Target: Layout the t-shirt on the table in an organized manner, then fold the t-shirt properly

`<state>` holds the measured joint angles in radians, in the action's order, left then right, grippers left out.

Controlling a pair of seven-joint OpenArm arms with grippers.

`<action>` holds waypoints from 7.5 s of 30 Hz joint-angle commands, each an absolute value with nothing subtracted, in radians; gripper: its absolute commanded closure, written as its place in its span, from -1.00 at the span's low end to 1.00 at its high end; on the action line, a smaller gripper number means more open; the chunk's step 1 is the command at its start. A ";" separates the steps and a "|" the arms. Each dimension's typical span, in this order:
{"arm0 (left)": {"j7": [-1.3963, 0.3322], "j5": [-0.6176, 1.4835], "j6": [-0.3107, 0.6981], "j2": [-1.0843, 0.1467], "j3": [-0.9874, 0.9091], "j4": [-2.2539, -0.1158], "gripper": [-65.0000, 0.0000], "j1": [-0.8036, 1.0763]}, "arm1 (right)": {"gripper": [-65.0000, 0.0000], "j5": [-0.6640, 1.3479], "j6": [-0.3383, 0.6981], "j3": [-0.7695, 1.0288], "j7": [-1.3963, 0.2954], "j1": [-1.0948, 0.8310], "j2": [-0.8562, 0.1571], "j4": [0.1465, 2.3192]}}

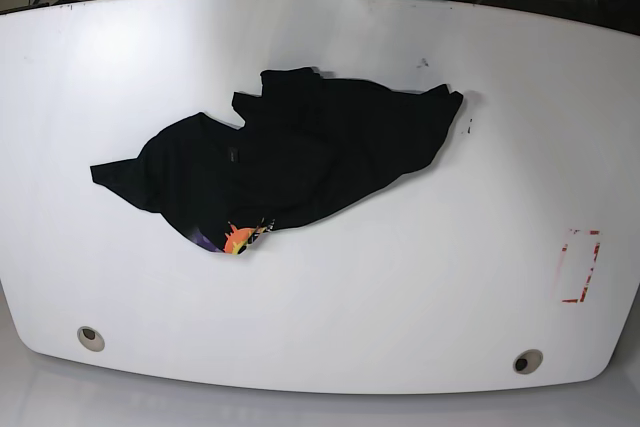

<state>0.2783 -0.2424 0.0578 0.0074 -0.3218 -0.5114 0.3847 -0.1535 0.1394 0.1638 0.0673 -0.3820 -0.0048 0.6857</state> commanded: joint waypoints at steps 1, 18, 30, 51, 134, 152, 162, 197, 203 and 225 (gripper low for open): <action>0.288 -0.240 0.059 0.004 -0.321 -0.561 0.11 0.421 | 0.96 -0.151 0.145 0.165 0.079 -0.426 -0.005 0.748; 0.288 -0.239 0.120 0.025 -0.321 -0.880 0.11 0.624 | 0.96 -0.150 0.145 0.165 0.077 -0.682 -0.004 1.092; 0.288 -0.239 0.124 0.038 -0.320 -1.116 0.11 0.777 | 0.96 -0.143 0.151 0.168 0.015 -0.862 0.021 1.363; 0.286 -0.113 0.124 0.035 -0.286 -1.486 0.11 1.010 | 0.96 -0.077 0.151 0.166 0.010 -1.119 0.013 1.715; 0.288 -0.110 0.124 0.035 -0.145 -1.997 0.10 1.129 | 0.96 0.018 0.145 0.166 0.150 -1.159 -0.008 2.041; 0.286 -0.111 0.124 0.035 -0.147 -1.994 0.10 1.010 | 0.96 0.018 0.151 0.165 0.150 -1.026 -0.008 2.040; 0.286 -0.111 0.124 0.035 -0.147 -1.992 0.10 1.010 | 0.95 0.015 0.151 0.163 0.147 -0.929 -0.008 2.037; 0.286 -0.114 0.124 0.035 -0.125 -1.992 -0.27 0.997 | 0.25 0.010 0.153 -0.012 -0.266 -0.539 -0.070 2.034; 0.286 -0.114 0.124 0.035 -0.127 -1.992 -0.27 0.997 | 0.24 0.010 0.145 -0.113 -0.305 -0.486 -0.094 2.034; 0.286 -0.116 0.124 0.035 -0.127 -1.992 -0.26 0.997 | -0.40 -0.154 0.151 -0.286 -0.389 -0.305 -0.143 1.934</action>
